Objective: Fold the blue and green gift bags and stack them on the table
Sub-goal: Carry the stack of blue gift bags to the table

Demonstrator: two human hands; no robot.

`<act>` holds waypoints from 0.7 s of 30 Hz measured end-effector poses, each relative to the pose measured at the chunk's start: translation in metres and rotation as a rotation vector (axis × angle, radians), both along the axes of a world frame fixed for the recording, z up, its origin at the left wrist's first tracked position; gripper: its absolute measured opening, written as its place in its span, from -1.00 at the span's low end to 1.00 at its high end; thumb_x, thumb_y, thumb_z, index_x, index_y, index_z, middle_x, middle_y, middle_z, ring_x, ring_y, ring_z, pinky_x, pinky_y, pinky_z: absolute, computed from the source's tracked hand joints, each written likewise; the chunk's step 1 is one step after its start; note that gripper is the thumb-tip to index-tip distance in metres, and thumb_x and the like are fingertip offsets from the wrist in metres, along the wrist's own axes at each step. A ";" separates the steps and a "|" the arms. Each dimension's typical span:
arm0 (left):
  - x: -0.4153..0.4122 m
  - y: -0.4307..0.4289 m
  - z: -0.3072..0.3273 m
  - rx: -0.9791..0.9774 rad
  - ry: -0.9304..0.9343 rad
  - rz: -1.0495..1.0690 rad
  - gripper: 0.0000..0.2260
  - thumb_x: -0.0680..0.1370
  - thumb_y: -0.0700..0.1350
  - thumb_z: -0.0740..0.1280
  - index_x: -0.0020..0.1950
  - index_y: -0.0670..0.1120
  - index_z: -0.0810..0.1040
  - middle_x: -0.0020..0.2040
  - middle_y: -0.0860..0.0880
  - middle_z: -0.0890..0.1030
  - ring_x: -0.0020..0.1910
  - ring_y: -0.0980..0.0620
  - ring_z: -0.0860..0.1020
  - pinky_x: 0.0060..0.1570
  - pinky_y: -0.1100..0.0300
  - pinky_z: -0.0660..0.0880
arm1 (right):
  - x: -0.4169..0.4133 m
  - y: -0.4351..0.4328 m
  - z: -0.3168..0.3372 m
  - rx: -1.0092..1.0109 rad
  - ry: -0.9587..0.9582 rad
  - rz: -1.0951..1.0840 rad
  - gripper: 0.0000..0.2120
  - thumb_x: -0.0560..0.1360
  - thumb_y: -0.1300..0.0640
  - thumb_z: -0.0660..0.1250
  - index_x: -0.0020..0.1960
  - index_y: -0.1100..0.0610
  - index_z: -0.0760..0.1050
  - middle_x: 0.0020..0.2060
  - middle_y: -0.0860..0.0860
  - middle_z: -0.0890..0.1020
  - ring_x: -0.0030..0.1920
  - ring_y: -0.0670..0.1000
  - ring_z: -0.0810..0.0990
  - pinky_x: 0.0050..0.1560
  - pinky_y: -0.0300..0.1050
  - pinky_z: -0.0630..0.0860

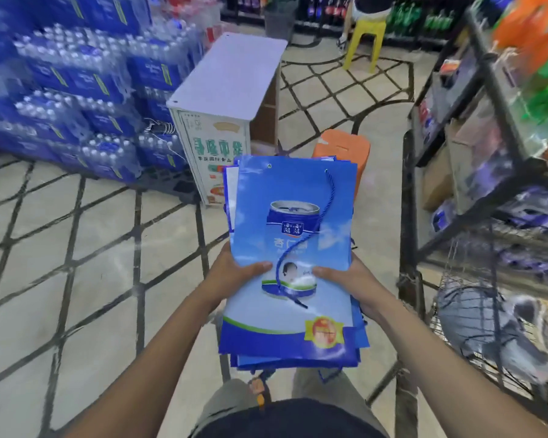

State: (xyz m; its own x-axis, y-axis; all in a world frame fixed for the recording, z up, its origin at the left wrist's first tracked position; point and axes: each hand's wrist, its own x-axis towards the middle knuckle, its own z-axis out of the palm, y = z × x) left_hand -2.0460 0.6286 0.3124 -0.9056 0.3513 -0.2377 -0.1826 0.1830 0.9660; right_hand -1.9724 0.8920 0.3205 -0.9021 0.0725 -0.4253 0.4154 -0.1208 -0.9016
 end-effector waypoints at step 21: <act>-0.493 0.159 0.007 0.026 -0.020 0.203 -0.58 0.48 -0.12 0.59 0.31 0.00 0.60 0.06 0.15 0.73 0.01 0.19 0.70 -0.08 0.29 0.60 | -0.547 0.168 0.025 0.079 -0.027 0.237 -0.39 0.37 0.06 0.65 0.36 0.04 0.53 0.13 0.04 0.73 0.09 0.15 0.73 0.18 0.24 0.62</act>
State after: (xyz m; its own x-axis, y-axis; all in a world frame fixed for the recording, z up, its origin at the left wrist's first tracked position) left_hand -2.5393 0.7878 0.3194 -0.9534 0.1686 -0.2501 -0.2327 0.1159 0.9656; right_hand -2.5195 1.0605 0.3456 -0.8862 -0.1058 -0.4511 0.4479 0.0534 -0.8925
